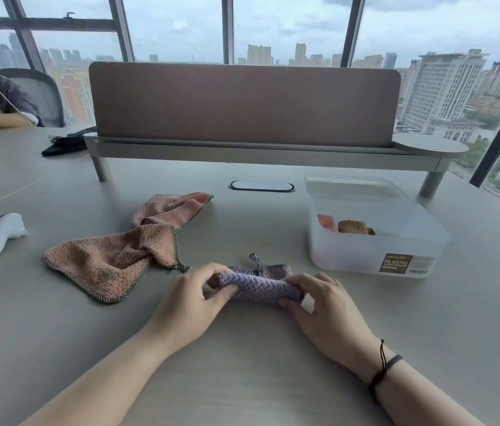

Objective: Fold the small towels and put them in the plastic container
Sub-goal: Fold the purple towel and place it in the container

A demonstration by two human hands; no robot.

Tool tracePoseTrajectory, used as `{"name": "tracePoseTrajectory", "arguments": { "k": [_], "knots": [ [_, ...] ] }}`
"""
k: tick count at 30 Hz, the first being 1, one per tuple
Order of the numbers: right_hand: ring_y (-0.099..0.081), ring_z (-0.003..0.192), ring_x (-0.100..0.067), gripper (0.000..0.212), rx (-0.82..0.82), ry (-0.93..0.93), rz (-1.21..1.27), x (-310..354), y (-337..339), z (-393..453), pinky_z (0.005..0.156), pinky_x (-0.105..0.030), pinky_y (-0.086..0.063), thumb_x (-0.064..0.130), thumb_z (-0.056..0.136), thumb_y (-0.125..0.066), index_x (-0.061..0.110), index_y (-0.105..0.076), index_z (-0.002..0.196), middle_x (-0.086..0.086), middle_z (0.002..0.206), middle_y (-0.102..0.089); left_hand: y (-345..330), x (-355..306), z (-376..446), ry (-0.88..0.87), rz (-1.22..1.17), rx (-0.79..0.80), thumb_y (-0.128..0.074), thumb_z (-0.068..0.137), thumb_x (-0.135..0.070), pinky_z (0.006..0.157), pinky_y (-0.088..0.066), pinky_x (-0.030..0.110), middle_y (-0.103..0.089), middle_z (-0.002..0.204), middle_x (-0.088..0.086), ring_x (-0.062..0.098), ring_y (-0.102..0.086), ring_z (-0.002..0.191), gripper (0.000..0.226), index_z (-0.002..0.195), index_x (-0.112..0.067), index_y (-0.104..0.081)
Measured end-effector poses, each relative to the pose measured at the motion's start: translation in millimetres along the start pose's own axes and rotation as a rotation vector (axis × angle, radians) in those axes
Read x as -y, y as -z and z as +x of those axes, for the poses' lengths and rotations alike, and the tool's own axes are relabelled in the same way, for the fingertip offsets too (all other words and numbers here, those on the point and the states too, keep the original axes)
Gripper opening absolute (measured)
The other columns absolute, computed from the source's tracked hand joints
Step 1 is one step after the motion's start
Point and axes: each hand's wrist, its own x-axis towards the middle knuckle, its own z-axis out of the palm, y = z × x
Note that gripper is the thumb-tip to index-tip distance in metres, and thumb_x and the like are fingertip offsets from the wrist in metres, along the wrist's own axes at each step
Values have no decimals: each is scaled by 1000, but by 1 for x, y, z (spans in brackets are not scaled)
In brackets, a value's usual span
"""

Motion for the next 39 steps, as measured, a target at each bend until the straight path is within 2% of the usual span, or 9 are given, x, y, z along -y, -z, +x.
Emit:
{"name": "tracePoseTrajectory", "arguments": {
  "k": [3,6,15,19,23,26,30,36,39],
  "knots": [
    [-58,70,-1,17,0,-126,99,-1,1,13,63,-14,-41,38,82,-73,33,-69,99,13,74,-64,-3,9,12,118,-43,-19,-66,80,-54,59,-50,28,-72,70,-8,3,-59,56,30,95,-28,-69],
    [-57,63,3,20,-24,-236,174,-3,-3,26,55,-8,-38,43,83,-72,33,-68,100,11,68,-63,-8,13,20,137,-5,-37,-72,84,-45,53,-42,27,-66,57,-6,5,-53,49,23,94,-25,-68],
    [-63,78,-14,26,-21,-311,-71,-9,-16,34,65,-28,-49,56,80,-64,37,-58,96,14,70,-63,-10,9,22,137,113,-74,-78,80,-37,62,-51,32,-60,58,-9,5,-57,58,20,94,-30,-66],
    [-57,77,-10,22,-52,-281,-82,-8,-17,33,57,-25,-36,53,77,-68,34,-59,85,16,73,-57,-15,-7,16,-195,321,-166,-65,83,-42,75,-52,35,-62,84,-10,17,-61,81,21,95,-27,-71],
    [-56,80,-10,26,-82,-262,-24,-9,-15,33,63,-26,-40,48,75,-73,34,-58,91,14,88,-55,-26,-22,8,-426,457,40,-53,95,-47,93,-47,37,-70,115,-8,18,-63,107,34,111,-24,-73],
    [-53,76,-5,25,-52,-200,8,-11,-14,31,67,-26,-42,44,76,-73,36,-60,95,17,96,-57,-27,-22,7,-366,494,189,-35,99,-60,105,-39,36,-66,129,-9,15,-59,121,54,122,-24,-68],
    [-54,64,0,19,14,-149,66,-10,-11,25,60,-24,-45,52,75,-71,35,-67,82,18,74,-65,-23,-20,5,-302,510,205,-23,99,-65,114,-36,39,-64,134,-11,11,-56,129,61,119,-28,-68],
    [-52,56,-5,4,270,55,371,8,-7,6,57,-15,-37,29,83,-73,30,-77,84,14,74,-67,-23,-15,7,-188,344,91,-43,95,-52,103,-47,35,-71,118,-9,14,-63,118,34,93,-26,-65],
    [-54,59,-12,6,238,72,395,6,-5,8,56,-18,-40,32,83,-72,30,-78,83,7,78,-64,-23,-16,7,-130,295,114,-45,87,-61,102,-46,29,-64,130,-12,10,-56,126,42,110,-30,-61]
  ]
}}
